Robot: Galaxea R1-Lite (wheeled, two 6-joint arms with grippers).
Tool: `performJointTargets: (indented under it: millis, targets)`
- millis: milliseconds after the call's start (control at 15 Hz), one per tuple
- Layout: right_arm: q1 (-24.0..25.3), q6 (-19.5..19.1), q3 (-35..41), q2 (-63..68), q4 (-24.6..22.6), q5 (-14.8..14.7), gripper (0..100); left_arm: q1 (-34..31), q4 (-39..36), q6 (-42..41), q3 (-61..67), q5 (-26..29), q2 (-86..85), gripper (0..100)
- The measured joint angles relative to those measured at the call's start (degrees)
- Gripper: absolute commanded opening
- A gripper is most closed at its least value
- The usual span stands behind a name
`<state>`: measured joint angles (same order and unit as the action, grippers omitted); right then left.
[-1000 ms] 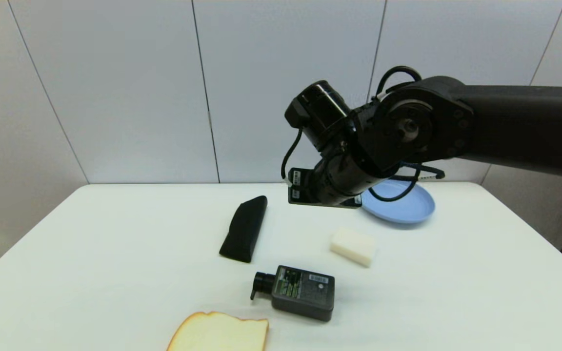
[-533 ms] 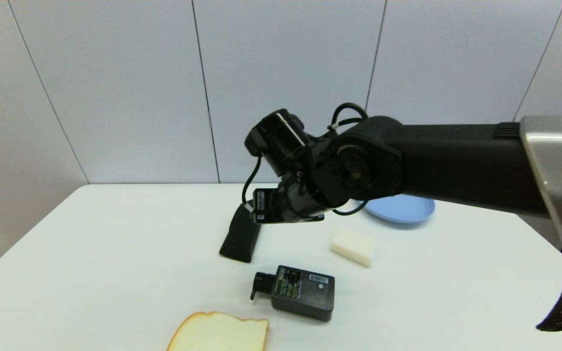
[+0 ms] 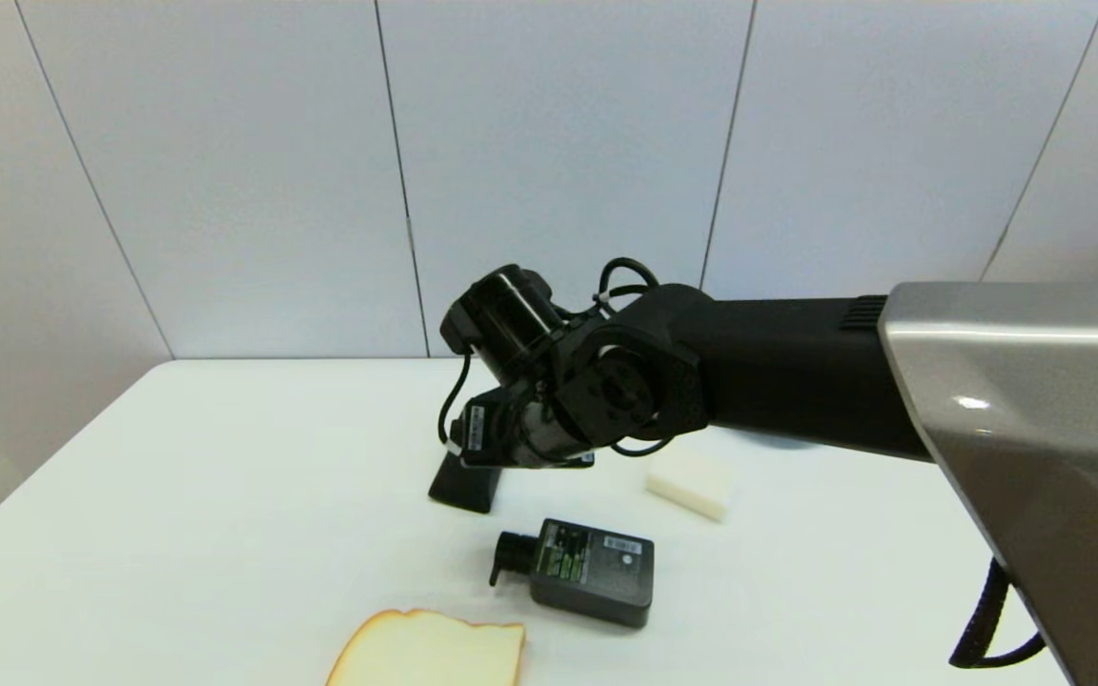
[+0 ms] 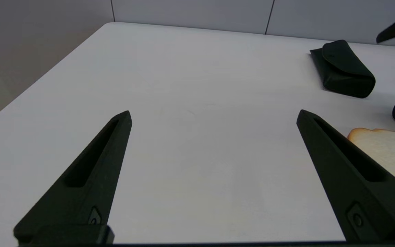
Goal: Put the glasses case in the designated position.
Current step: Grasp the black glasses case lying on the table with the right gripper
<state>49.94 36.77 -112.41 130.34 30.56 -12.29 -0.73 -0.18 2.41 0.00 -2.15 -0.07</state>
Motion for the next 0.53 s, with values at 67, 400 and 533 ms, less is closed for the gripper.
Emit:
performJointTargets:
  millis: [67,400,533]
  targets:
    - [-0.6,0.7,0.0,-0.5,2.5,2.3,100,0.0,0.0,0.0,0.0,0.0,0.0,100]
    - [-4.8,2.2,0.0,-5.1,7.7,17.7,100,0.0,0.0,0.0,0.0,0.0,0.0,100]
    - [-6.4,2.5,0.0,-6.3,7.6,23.2,100,0.0,0.0,0.0,0.0,0.0,0.0,100]
